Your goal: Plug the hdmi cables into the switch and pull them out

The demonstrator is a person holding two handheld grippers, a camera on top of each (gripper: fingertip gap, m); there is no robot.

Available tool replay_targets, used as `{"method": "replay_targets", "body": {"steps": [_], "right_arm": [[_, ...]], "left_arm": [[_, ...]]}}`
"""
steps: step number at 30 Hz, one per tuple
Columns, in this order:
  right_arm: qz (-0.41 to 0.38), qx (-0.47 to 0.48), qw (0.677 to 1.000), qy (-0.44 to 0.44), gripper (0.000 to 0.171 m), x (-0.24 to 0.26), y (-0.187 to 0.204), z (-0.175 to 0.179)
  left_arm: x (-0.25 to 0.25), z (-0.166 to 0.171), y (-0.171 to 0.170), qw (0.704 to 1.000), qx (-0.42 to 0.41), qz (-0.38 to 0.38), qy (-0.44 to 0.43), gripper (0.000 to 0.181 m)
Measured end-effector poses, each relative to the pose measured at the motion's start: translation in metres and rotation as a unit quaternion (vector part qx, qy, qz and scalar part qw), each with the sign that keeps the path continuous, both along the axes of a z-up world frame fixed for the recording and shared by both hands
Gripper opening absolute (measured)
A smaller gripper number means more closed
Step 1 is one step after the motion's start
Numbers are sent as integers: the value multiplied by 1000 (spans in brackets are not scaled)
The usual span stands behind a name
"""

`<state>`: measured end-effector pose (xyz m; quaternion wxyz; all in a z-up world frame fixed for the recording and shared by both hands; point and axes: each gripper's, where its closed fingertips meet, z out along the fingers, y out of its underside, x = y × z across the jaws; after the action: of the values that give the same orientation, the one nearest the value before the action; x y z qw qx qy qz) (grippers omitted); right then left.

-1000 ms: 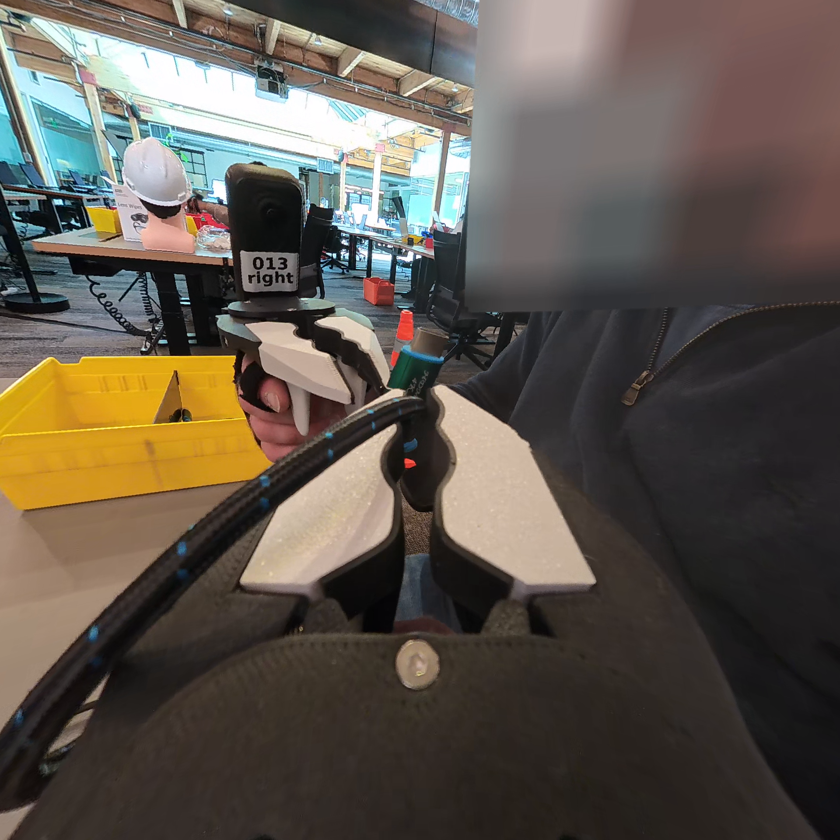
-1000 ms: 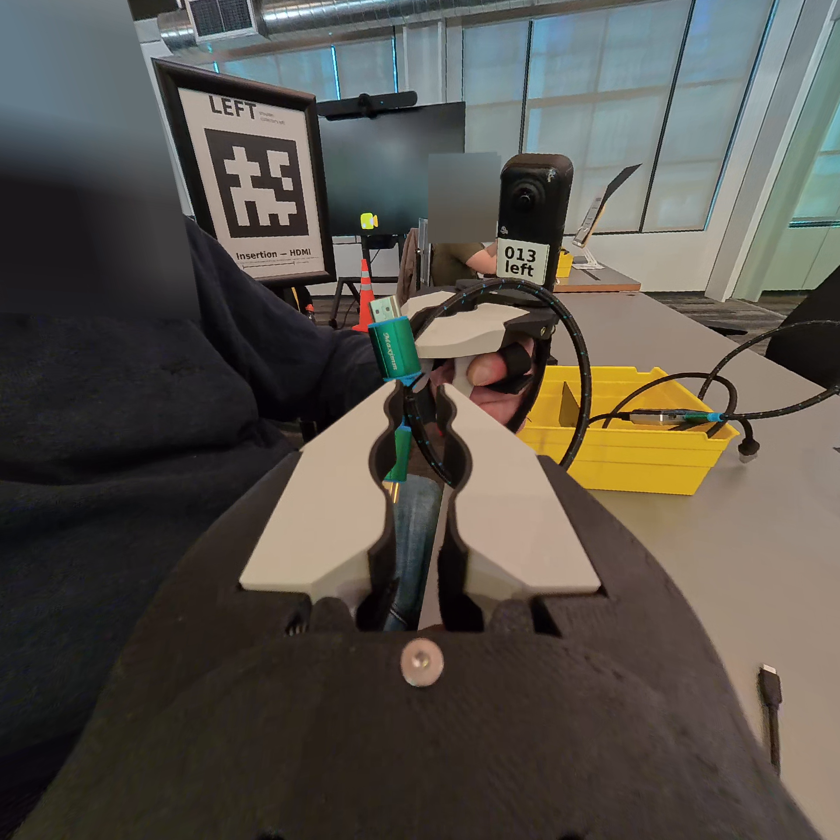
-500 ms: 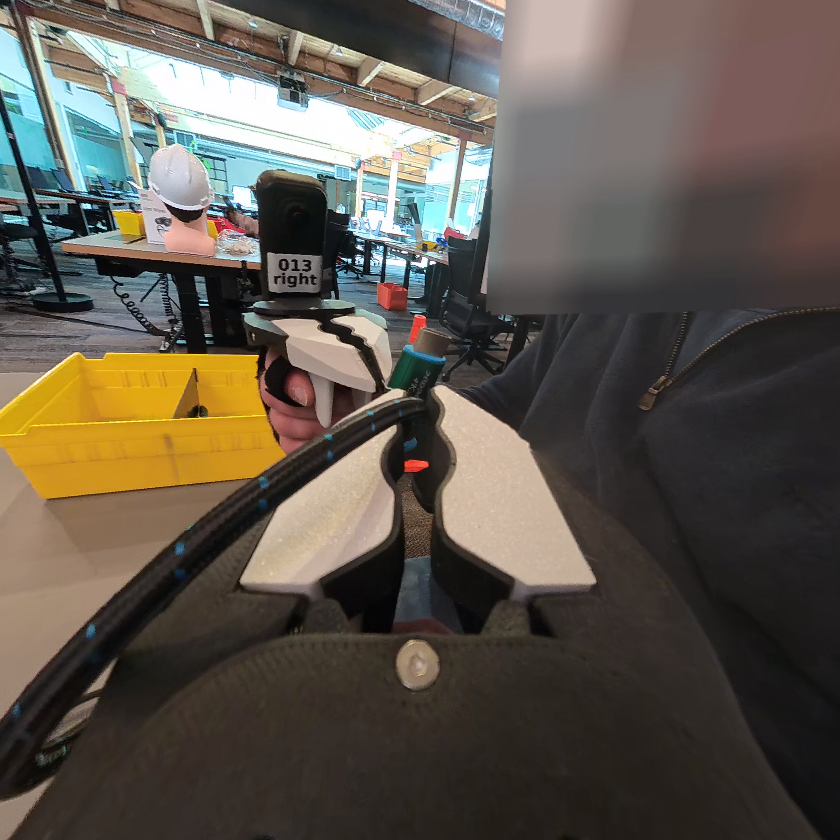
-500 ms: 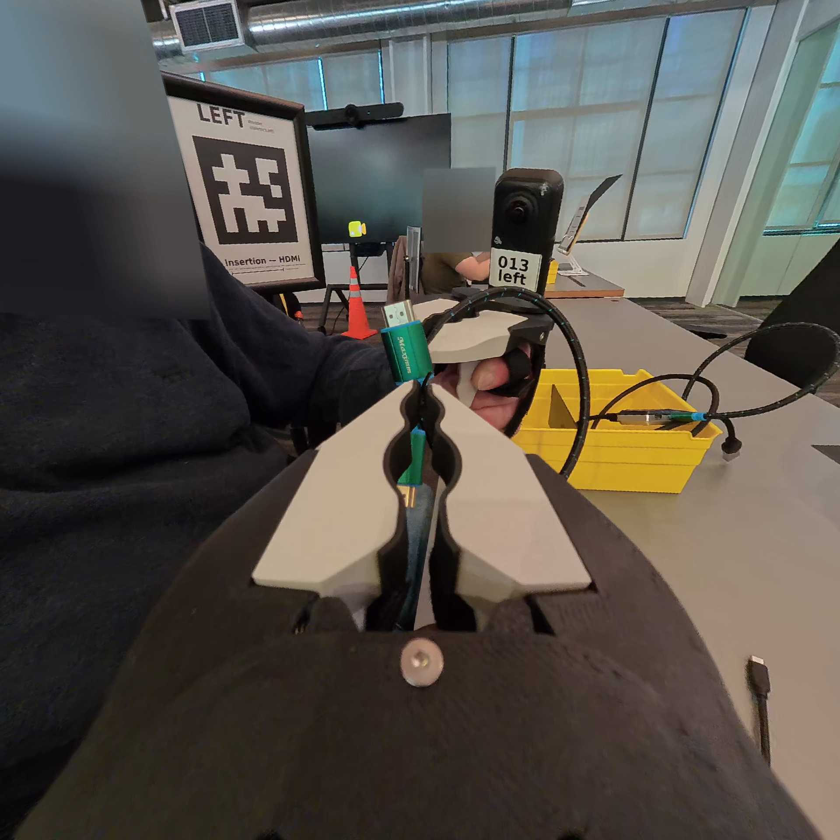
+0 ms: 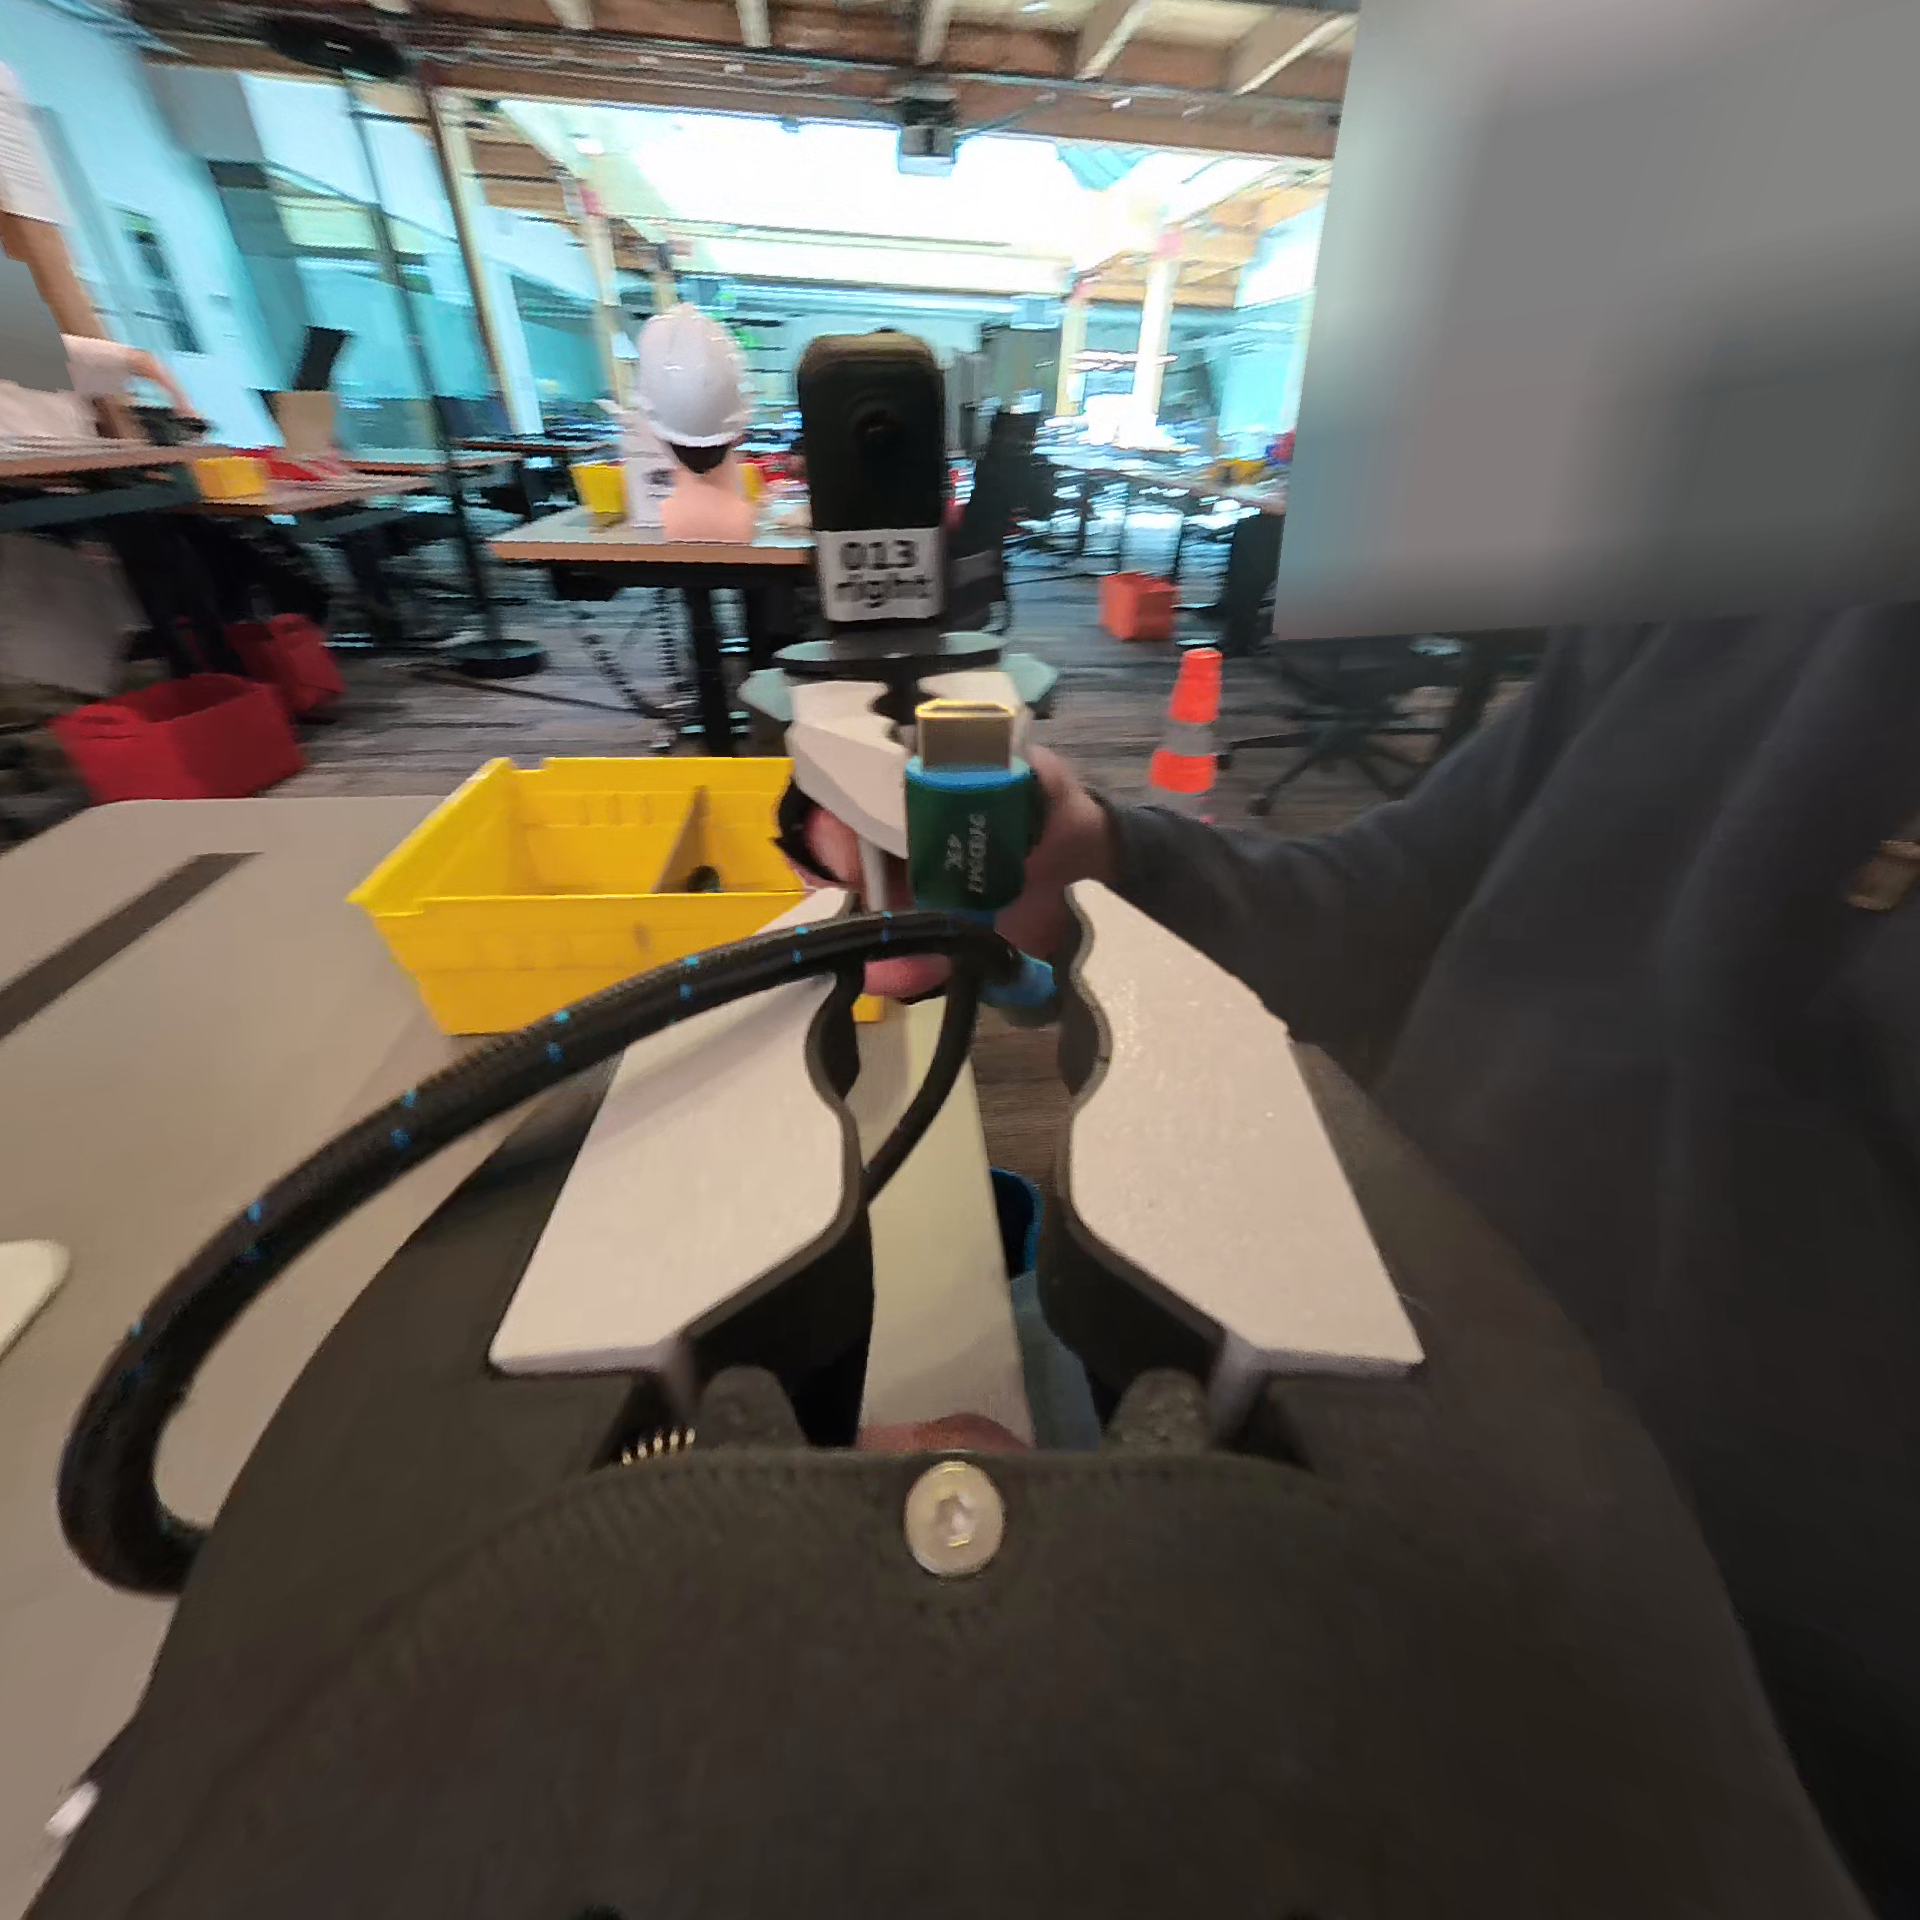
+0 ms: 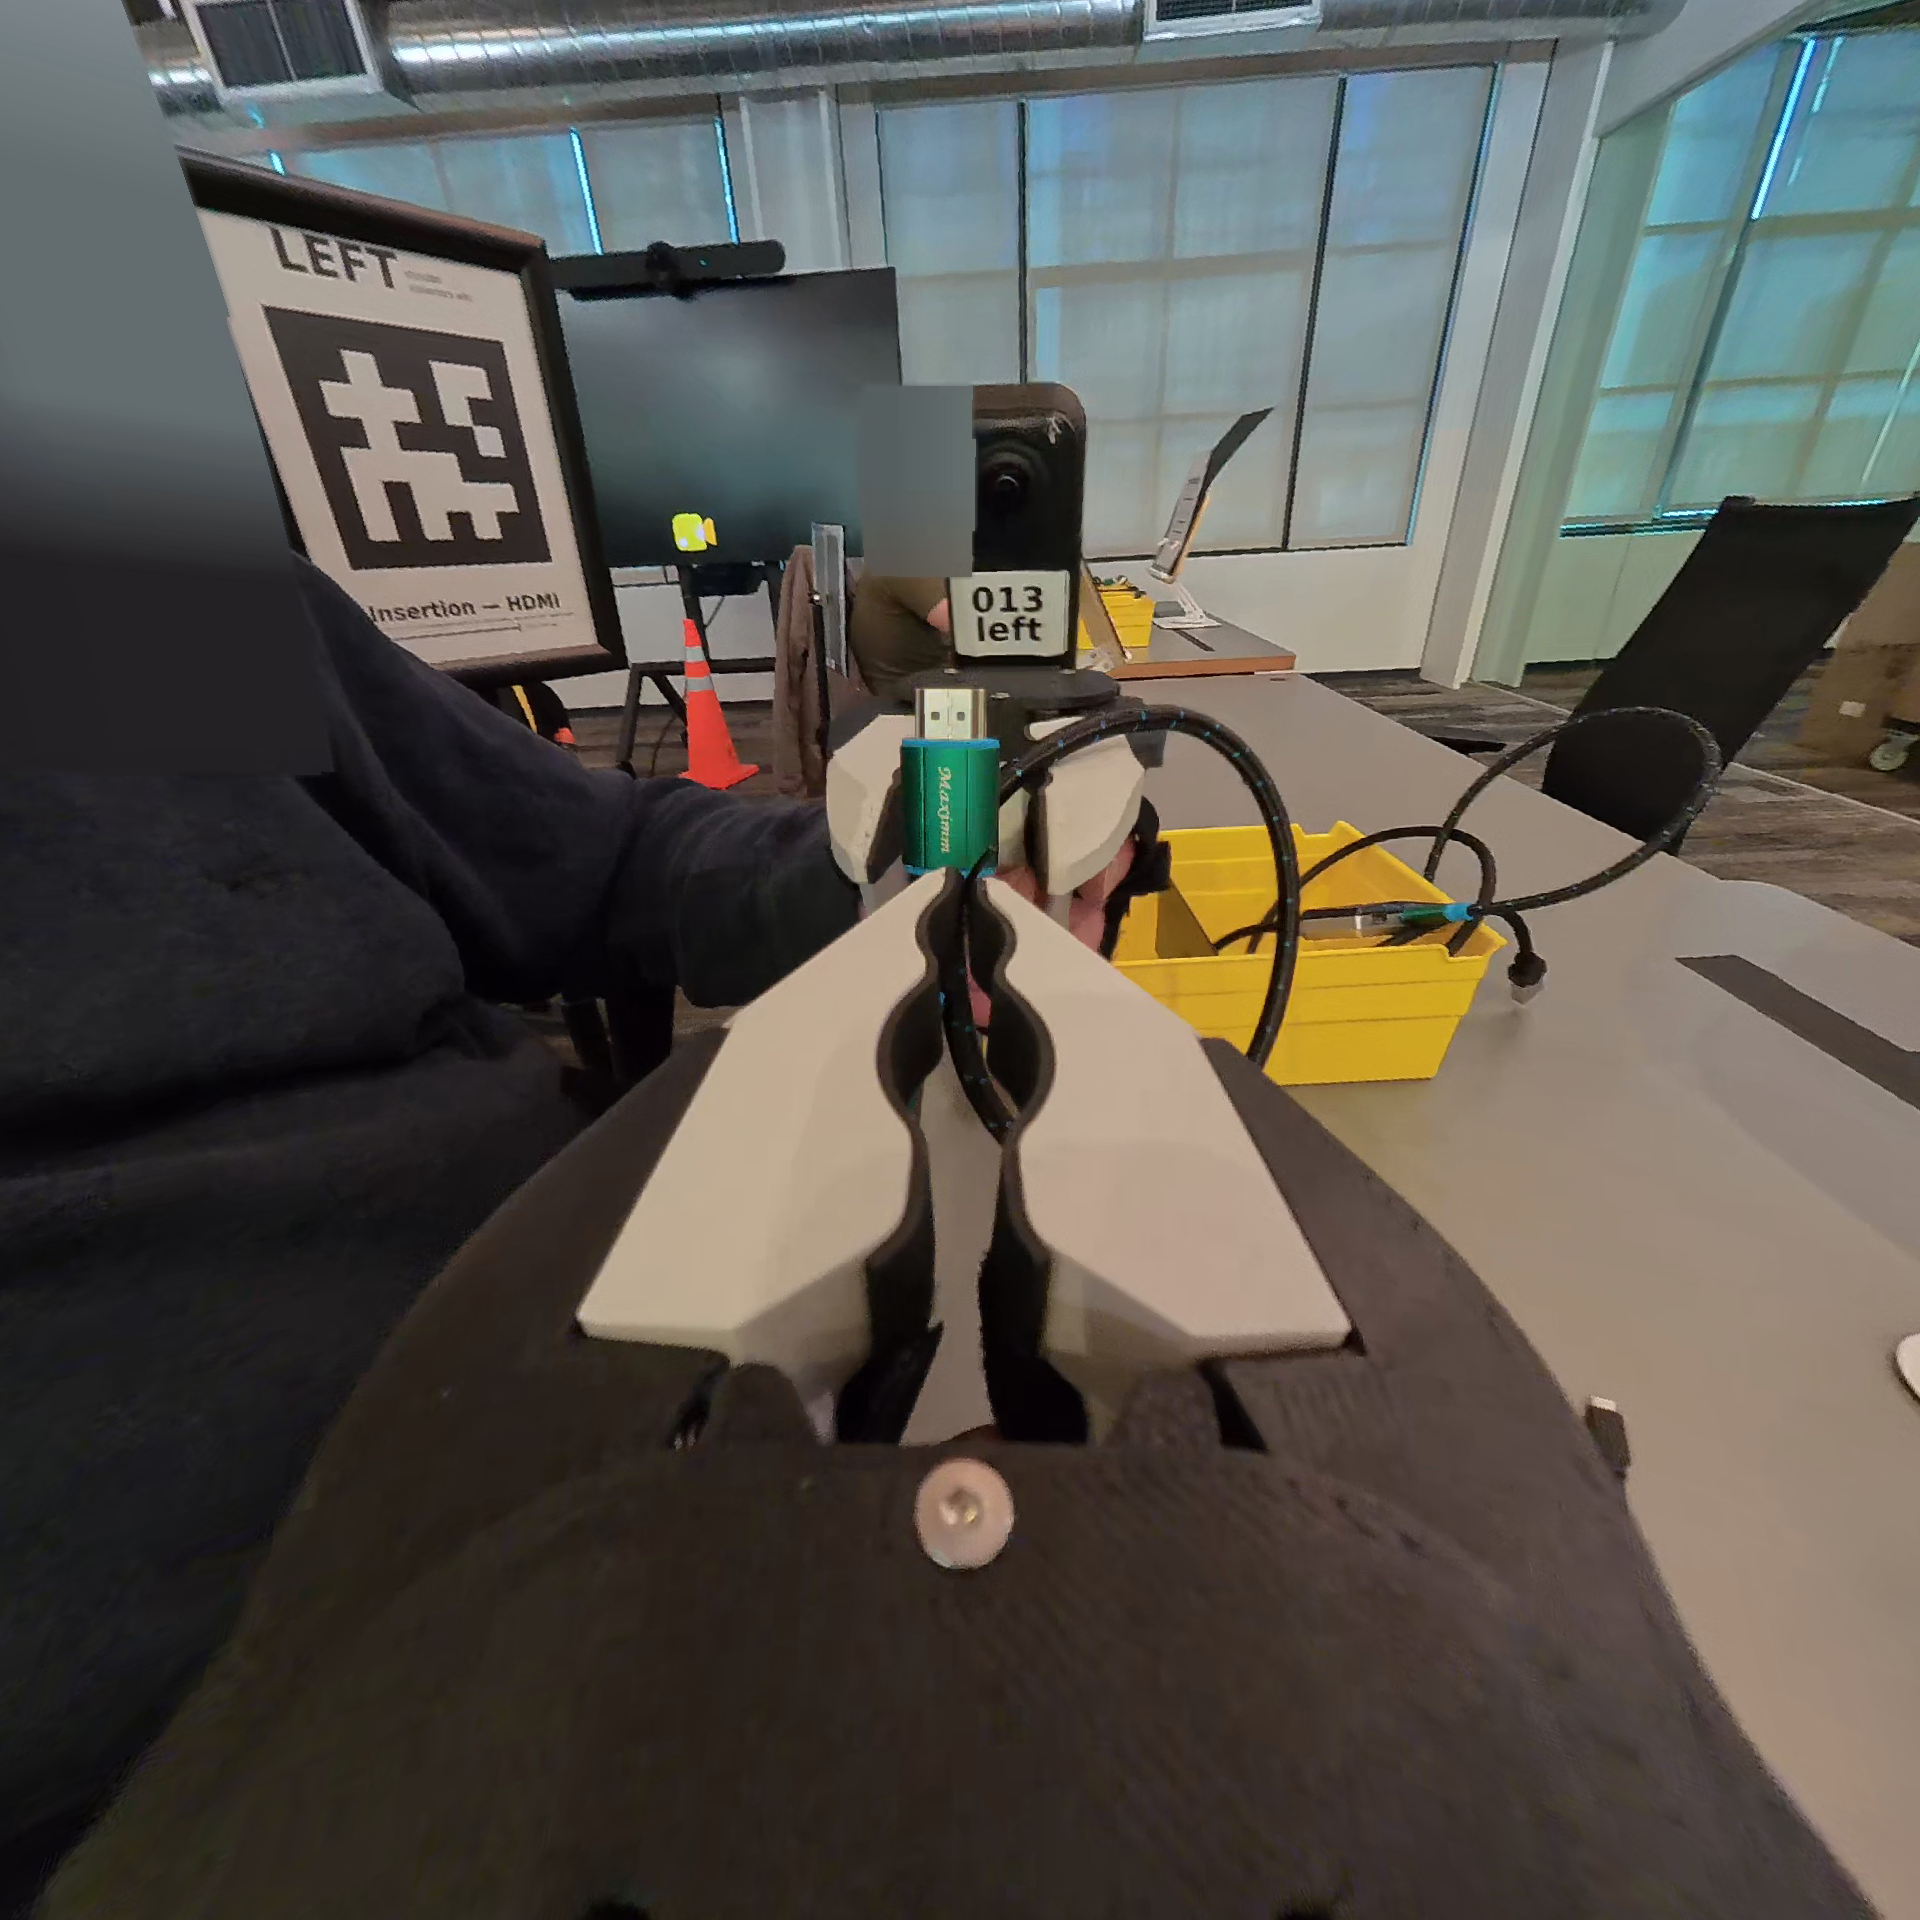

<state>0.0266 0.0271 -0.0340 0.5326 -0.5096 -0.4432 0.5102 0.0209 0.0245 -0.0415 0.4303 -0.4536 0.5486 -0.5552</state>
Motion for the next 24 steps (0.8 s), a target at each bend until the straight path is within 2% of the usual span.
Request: {"method": "replay_targets", "body": {"steps": [5, 12, 16, 21, 24], "right_arm": [[-17, 10, 1000, -13, 0, -1, 2, -2], [-12, 6, 1000, -4, 0, -1, 1, 0], [-29, 42, 999, -5, 7, 4, 0, 4], [-24, 49, 998, -29, 14, -2, -2, 1], [-17, 42, 998, -47, 12, -6, -2, -7]], "left_arm": [[2, 0, 2, 1000, 3, 16, 2, 21], [0, 6, -2, 998, -54, -19, -17, 20], [-3, 10, 0, 995, -85, -34, -33, 20], [-2, 8, -2, 994, -97, -47, -33, 20], [-1, 7, -4, 994, -94, -50, -30, 20]]}}
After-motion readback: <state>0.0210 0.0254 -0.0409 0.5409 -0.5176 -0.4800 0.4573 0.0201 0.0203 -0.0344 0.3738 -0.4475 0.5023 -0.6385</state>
